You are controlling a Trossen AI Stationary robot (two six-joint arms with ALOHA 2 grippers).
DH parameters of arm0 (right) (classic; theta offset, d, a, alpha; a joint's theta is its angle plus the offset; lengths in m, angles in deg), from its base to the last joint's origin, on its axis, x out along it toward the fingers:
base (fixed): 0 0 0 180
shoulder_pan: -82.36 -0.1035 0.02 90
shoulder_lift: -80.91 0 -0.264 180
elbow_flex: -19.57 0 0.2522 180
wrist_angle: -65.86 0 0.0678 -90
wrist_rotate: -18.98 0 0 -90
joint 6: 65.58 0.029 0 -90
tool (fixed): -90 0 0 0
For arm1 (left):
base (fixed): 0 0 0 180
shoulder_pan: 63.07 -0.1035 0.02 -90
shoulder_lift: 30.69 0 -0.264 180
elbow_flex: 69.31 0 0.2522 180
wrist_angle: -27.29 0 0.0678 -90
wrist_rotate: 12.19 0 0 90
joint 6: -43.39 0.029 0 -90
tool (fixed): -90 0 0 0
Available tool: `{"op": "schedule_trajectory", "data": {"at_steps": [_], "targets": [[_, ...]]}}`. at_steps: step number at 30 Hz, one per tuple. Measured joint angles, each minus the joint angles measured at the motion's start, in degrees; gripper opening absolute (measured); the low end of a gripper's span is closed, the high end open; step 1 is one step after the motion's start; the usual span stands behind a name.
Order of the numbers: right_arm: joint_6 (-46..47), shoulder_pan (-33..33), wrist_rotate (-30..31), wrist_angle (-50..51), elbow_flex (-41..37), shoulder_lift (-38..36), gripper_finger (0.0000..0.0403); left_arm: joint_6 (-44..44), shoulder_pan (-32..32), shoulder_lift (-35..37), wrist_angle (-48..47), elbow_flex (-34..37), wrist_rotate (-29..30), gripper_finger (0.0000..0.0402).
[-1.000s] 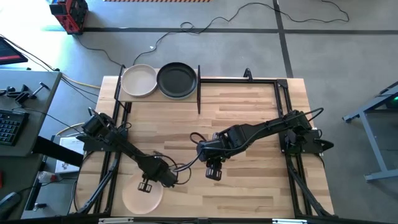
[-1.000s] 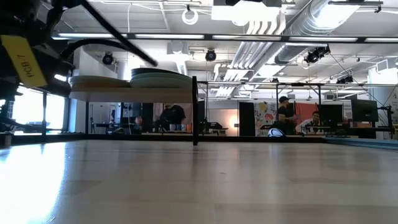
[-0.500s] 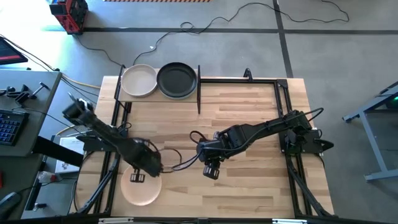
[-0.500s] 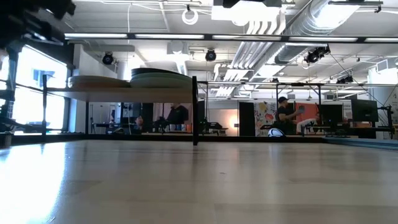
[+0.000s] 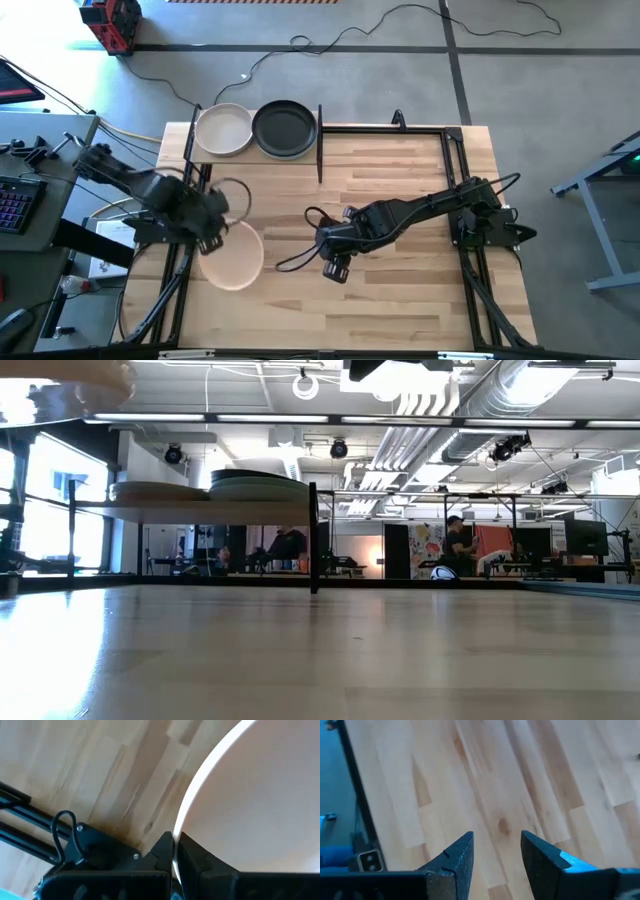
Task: Place and stack plates onto a shelf
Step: Stack the light red plate on top of the light brown plate on the shelf
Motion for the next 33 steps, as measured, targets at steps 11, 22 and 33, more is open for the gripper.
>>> {"op": "schedule_trajectory", "data": {"at_steps": [11,22,33], "targets": [[0.66,2.58,6.69,-0.24,0.00,0.00,0.0142,-10.00,-8.99,11.94,-1.20,0.00,5.86,0.0001],[-13.13,9.90,10.41,-0.39,0.00,0.00,0.0142,-17.27,-17.79,16.53,-1.13,0.00,19.54,0.0001],[-33.99,20.73,10.44,-3.22,0.00,0.00,0.0142,-26.50,-29.79,20.74,-1.11,0.00,26.43,0.0001]]}}
